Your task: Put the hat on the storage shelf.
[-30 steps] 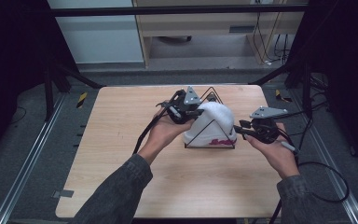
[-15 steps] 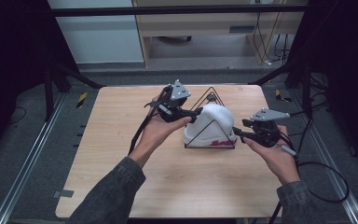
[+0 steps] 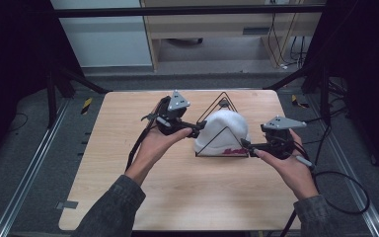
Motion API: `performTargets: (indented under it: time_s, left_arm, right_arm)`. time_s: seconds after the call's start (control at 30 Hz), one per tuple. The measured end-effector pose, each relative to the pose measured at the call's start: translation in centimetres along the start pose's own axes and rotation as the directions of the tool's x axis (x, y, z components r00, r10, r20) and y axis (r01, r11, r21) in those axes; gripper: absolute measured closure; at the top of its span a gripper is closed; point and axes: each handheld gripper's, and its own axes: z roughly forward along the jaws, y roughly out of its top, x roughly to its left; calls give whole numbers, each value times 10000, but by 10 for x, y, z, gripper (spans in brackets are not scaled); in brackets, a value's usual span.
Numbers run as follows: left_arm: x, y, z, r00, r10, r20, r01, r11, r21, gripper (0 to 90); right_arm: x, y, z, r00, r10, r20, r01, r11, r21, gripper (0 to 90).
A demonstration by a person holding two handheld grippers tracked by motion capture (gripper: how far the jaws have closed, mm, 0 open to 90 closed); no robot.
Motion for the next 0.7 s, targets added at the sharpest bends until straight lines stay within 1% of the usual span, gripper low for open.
performTargets:
  time_s: [0.03, 0.07, 0.17, 0.23, 0.3, 0.33, 0.37, 0.4, 0.43, 0.47, 0.5, 0.6, 0.63, 0.67, 0.7]
  left_arm:
    - [0, 0, 0, 10000, 0, 0, 0, 10000, 0, 64]
    - [1, -3, -4, 10000, -77, -41, 76, 10000, -20, 64]
    - [2, -7, -7, 9999, -67, -96, 67, 10000, 5, 64]
    - [3, -13, -14, 9998, -158, -130, 157, 9999, -12, 63]
    - [4, -18, -18, 9997, -163, -169, 164, 9999, 42, 63]
    - [4, -21, -20, 9997, -146, -182, 147, 9999, 53, 63]
    - [5, -24, -23, 9997, -145, -190, 146, 9999, 73, 62]
    - [5, -24, -23, 9997, -145, -190, 146, 9999, 73, 63]
    - [7, -29, -27, 9994, -237, -241, 239, 9997, 76, 63]
    - [7, -29, -27, 9994, -237, -241, 239, 9997, 76, 63]
    - [9, -33, -31, 9993, -285, -237, 286, 9996, 40, 63]
    - [10, -38, -34, 9992, -283, -293, 285, 9996, 73, 63]
    - [11, -42, -38, 9991, -277, -323, 280, 9996, 79, 63]
    - [11, -42, -38, 9991, -277, -323, 280, 9996, 79, 63]
    - [12, -46, -42, 9990, -264, -371, 267, 9996, 80, 63]
  right_arm:
    - [0, 0, 0, 10000, 0, 0, 0, 10000, 0, 128]
    - [3, 0, -2, 10000, -19, -65, 18, 10000, -63, 113]
    - [7, 1, -4, 9999, -67, -87, 66, 9999, -146, 103]
    - [12, 2, -7, 9991, -388, -152, 386, 9992, -131, 83]
    - [15, 2, -9, 9987, -463, -193, 459, 9987, -205, 76]
    - [16, 2, -10, 9987, -440, -256, 435, 9988, -228, 75]
    - [17, 3, -11, 9983, -525, -237, 518, 9983, -264, 75]
    - [18, 3, -11, 9982, -549, -232, 543, 9981, -275, 75]
    - [19, 3, -11, 9981, -571, -237, 565, 9981, -255, 76]
    - [19, 3, -11, 9981, -571, -237, 565, 9981, -255, 76]
    - [22, 3, -10, 9974, -696, -207, 691, 9973, -230, 76]
    - [26, 4, -10, 9966, -797, -211, 791, 9965, -272, 75]
    - [27, 4, -10, 9961, -855, -216, 849, 9960, -288, 75]
    - [28, 4, -10, 9960, -870, -211, 863, 9957, -331, 75]
    - [30, 4, -10, 9955, -918, -235, 910, 9953, -335, 74]
